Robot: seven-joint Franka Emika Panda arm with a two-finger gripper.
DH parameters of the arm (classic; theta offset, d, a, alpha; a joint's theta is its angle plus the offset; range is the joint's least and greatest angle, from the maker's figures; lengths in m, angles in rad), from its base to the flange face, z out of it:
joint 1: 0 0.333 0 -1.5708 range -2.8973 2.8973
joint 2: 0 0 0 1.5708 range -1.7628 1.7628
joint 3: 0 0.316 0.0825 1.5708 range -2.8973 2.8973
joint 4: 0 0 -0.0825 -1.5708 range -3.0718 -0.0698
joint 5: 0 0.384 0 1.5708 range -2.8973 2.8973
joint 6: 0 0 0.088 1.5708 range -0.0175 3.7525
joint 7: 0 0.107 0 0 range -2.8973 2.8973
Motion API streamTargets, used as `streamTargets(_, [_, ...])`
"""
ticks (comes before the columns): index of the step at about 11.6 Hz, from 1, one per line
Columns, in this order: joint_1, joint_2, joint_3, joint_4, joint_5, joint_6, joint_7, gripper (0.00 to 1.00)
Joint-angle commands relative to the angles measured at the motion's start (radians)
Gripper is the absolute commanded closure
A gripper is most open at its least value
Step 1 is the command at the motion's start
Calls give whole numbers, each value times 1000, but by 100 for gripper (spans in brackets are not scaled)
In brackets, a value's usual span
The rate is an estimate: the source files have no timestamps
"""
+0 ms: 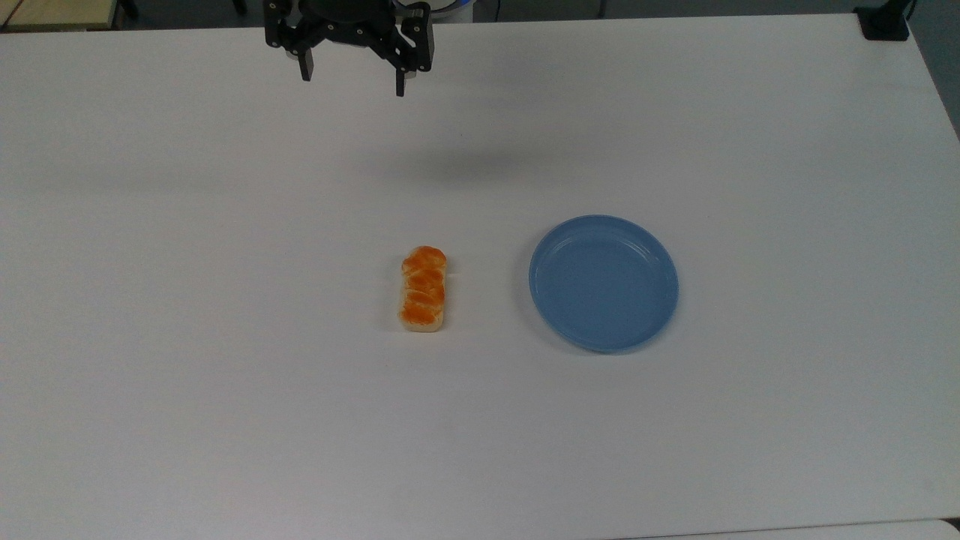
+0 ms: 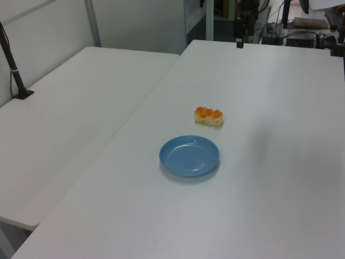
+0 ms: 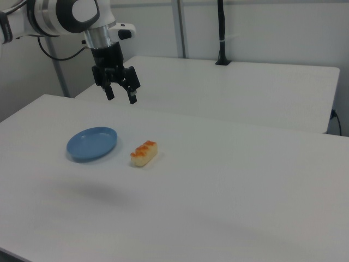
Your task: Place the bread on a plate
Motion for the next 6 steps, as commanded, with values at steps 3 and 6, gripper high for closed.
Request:
streamTargets(3, [-12, -27, -1, -22, -1, 0, -52, 0])
streamTargets(6, [-10, -27, -1, -22, -1, -8, -54, 0])
